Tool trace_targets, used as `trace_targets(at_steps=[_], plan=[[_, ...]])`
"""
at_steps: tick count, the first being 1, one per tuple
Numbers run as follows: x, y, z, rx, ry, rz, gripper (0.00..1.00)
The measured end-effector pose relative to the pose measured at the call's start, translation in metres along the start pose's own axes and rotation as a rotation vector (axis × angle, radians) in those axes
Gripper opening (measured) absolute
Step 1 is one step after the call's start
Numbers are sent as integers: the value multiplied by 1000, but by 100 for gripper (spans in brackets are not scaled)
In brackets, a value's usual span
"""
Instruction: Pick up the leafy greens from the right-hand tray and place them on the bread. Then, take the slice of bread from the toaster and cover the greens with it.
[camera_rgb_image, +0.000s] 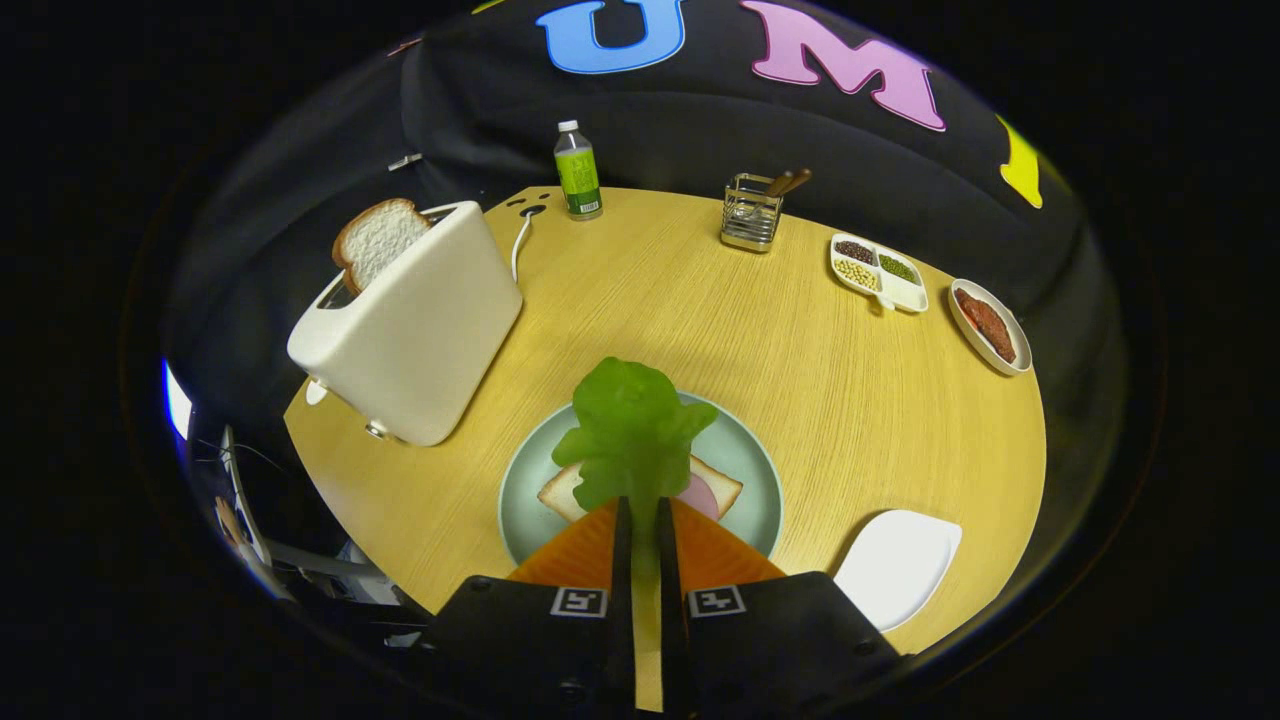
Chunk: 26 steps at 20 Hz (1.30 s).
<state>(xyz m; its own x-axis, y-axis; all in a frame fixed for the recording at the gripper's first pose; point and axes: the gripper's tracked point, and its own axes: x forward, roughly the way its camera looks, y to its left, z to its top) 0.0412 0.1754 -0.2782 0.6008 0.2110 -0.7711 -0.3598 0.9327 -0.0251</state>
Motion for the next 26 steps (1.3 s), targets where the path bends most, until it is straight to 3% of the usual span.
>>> trace_targets(at_steps=[6, 7, 9, 12, 20, 26], plan=[[17, 7, -6, 7, 26, -5, 35], [17, 8, -3, 17, 17, -1, 42], [15, 8, 1, 30, 1, 2, 75], [3, 11, 16, 43, -47, 4, 100], [-60, 70, 112, -7, -294, 61, 99], [-73, 140, 162, -152, -373, 130, 99]])
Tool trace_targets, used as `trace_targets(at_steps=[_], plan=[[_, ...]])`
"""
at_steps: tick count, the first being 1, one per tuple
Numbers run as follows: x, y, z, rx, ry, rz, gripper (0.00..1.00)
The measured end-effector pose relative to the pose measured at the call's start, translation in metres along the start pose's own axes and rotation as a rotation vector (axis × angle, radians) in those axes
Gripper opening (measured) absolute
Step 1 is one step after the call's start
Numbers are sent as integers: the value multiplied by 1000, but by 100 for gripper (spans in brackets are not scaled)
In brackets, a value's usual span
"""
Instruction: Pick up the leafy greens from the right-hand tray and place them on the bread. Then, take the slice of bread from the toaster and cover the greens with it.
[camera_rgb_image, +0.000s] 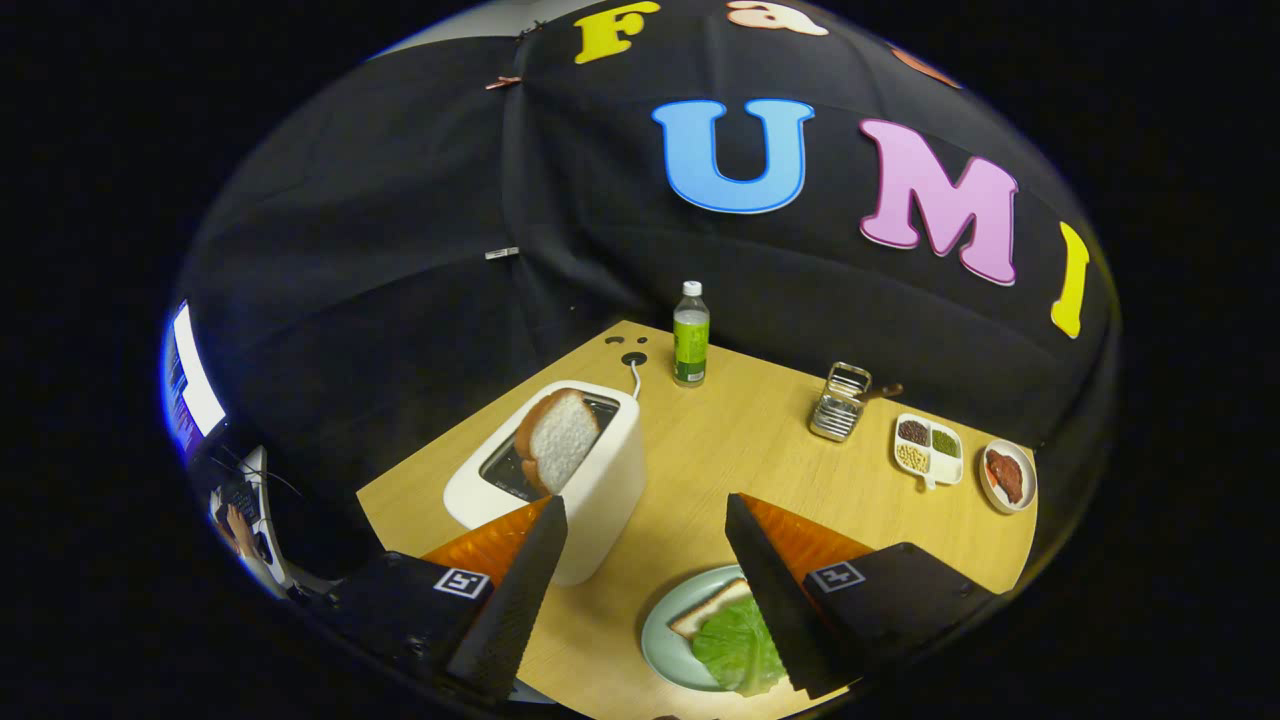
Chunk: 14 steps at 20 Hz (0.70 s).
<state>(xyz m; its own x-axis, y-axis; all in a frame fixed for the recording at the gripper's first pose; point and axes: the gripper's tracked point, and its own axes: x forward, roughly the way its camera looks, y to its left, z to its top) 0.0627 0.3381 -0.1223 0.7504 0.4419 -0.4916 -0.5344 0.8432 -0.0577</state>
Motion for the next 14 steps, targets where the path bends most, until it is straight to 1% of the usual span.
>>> trace_targets(at_steps=[3, 7, 10, 14], plan=[[16, 31, 9, -35, 2, 31, 99], [44, 60, 15, -65, 16, 51, 100], [67, 69, 21, -92, 23, 33, 99], [104, 70, 16, -64, 77, -15, 99]])
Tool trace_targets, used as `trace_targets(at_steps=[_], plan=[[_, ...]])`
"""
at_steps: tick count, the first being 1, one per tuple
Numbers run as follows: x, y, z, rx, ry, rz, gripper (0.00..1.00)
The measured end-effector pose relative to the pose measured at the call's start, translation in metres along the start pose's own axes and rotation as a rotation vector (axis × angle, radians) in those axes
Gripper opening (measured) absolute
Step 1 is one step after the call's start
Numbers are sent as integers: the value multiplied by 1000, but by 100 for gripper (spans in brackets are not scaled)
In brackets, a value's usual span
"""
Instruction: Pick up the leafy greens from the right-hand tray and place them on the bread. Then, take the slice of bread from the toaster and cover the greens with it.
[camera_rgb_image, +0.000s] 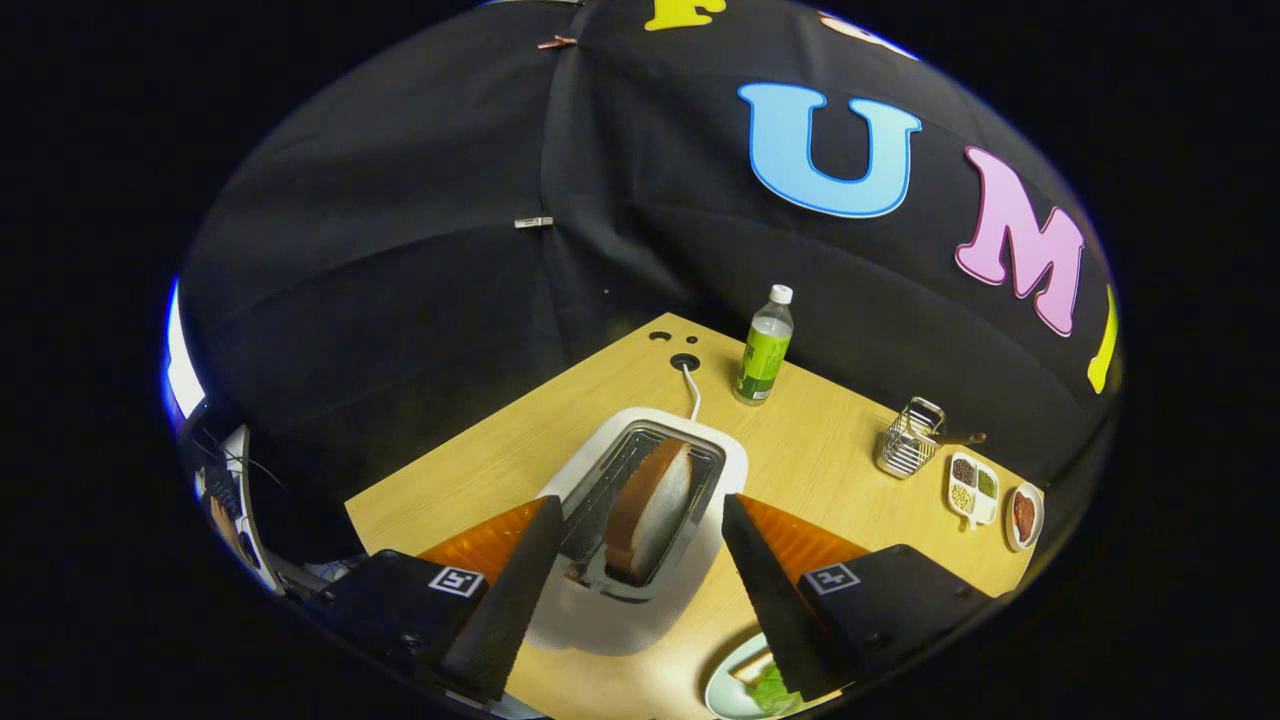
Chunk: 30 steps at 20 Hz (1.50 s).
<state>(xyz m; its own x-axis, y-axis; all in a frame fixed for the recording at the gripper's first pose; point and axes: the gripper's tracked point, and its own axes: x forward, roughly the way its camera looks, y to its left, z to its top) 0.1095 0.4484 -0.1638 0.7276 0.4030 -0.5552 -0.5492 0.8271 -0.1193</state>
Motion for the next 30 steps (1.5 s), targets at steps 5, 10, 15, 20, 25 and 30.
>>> trace_targets(at_steps=[5, 10, 15, 20, 25, 30], plan=[[27, -2, -8, -16, 50, -37, 88], [35, 1, -14, -6, 76, -56, 53], [35, -8, -7, 75, 77, -109, 25], [29, -2, 2, 95, 55, -54, 15], [7, -5, 20, 100, -5, -26, 12], [-17, -18, 49, 100, -86, -20, 12]])
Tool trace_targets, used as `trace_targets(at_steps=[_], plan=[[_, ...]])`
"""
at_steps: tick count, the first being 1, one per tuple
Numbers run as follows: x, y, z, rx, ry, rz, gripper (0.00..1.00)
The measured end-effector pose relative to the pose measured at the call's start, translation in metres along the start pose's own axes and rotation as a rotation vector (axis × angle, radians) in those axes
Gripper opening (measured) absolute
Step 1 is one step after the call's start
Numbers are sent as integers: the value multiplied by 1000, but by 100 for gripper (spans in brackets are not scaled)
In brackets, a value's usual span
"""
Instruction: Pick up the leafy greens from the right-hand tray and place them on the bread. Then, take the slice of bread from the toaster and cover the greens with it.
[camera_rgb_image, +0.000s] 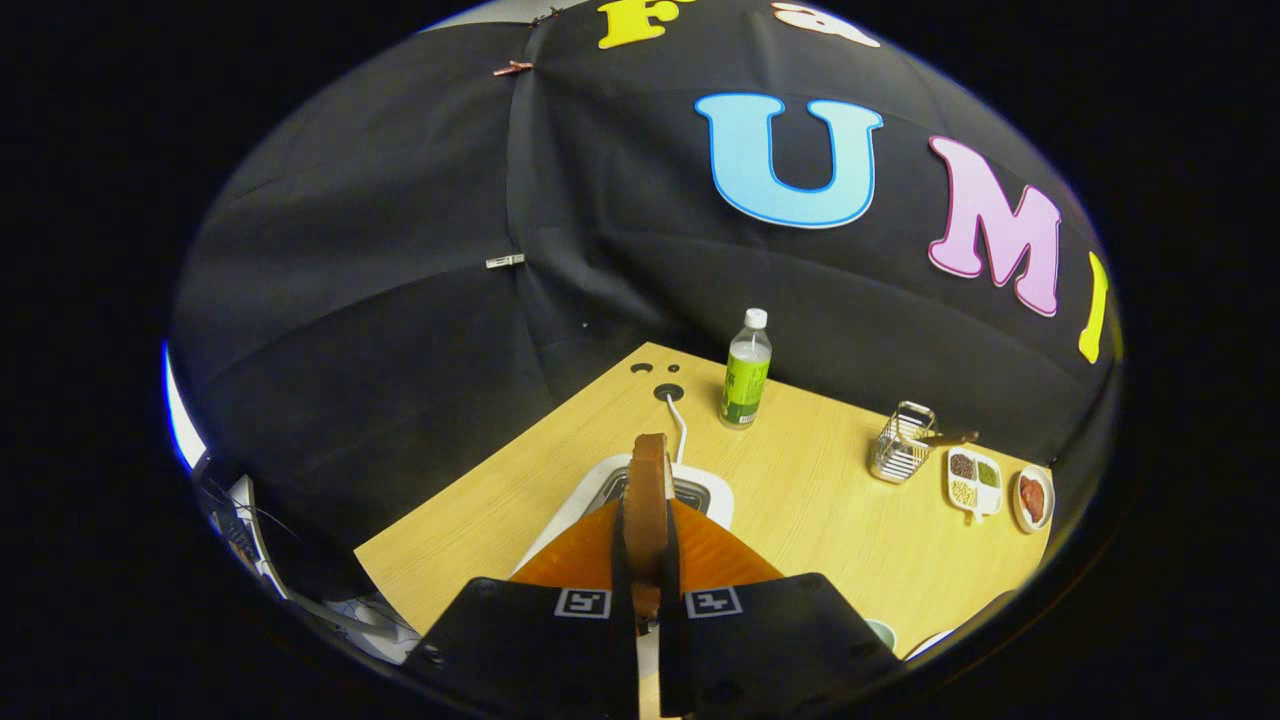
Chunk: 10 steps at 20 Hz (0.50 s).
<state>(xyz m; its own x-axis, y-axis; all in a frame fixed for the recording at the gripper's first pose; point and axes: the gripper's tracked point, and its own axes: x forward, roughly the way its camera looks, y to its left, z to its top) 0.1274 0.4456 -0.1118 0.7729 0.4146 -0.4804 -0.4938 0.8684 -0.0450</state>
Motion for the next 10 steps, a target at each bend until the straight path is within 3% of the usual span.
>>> trace_targets(at_steps=[6, 10], plan=[[-33, -27, 37, 74, -88, 0, 12], [-52, -61, 30, 102, -84, -19, 12]])
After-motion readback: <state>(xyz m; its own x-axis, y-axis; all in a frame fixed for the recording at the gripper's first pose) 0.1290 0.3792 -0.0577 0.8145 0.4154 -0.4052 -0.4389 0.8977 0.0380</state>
